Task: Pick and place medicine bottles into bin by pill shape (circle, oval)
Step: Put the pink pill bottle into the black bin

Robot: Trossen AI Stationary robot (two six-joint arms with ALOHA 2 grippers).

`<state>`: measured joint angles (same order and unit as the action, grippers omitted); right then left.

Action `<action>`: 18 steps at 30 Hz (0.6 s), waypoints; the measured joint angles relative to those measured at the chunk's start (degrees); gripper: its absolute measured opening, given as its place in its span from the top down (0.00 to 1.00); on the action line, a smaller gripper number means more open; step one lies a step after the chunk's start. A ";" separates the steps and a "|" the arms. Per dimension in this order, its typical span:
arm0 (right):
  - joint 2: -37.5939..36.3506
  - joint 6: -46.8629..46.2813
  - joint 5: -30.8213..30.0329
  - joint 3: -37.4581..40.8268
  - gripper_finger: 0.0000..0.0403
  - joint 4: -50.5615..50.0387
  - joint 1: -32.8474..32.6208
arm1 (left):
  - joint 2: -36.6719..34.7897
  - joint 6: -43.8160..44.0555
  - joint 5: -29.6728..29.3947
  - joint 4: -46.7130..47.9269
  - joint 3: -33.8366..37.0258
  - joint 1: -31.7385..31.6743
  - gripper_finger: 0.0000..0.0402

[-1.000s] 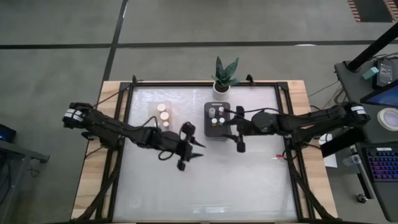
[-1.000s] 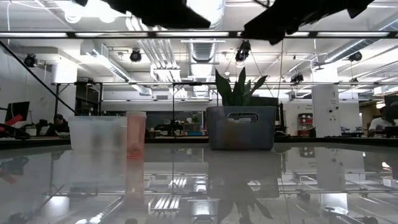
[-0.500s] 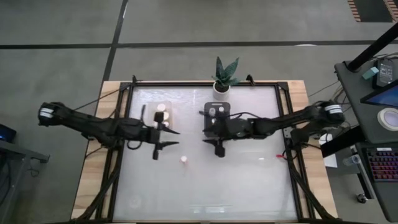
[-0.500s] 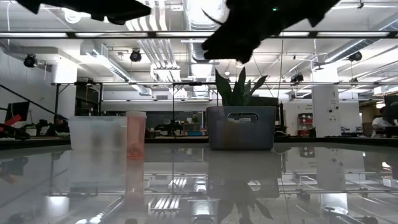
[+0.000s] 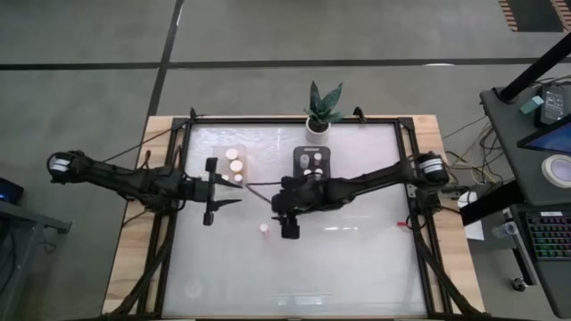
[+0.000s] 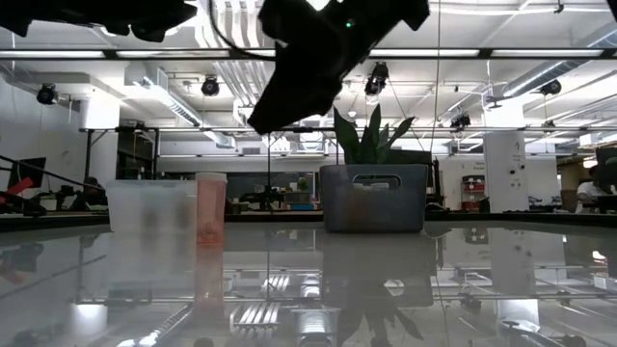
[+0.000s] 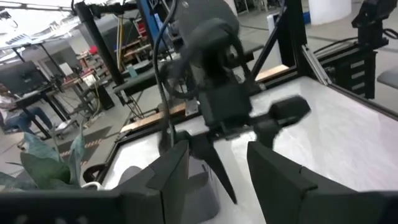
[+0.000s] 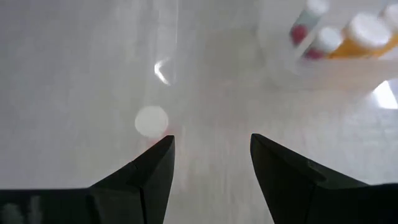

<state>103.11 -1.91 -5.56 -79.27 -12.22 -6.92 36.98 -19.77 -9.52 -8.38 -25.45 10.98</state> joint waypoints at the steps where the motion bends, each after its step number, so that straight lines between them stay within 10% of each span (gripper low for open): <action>1: 1.16 0.10 0.02 -1.36 0.50 -1.67 -0.13 | -0.06 0.00 0.00 -0.13 0.05 0.00 0.63; 18: 12.41 -0.65 6.08 -11.38 0.50 -4.30 -1.33 | -1.13 -0.07 0.00 -0.33 0.61 0.00 0.63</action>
<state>115.52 -2.56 0.51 -90.65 -16.52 -8.25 35.85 -19.84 -9.52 -8.71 -24.84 10.98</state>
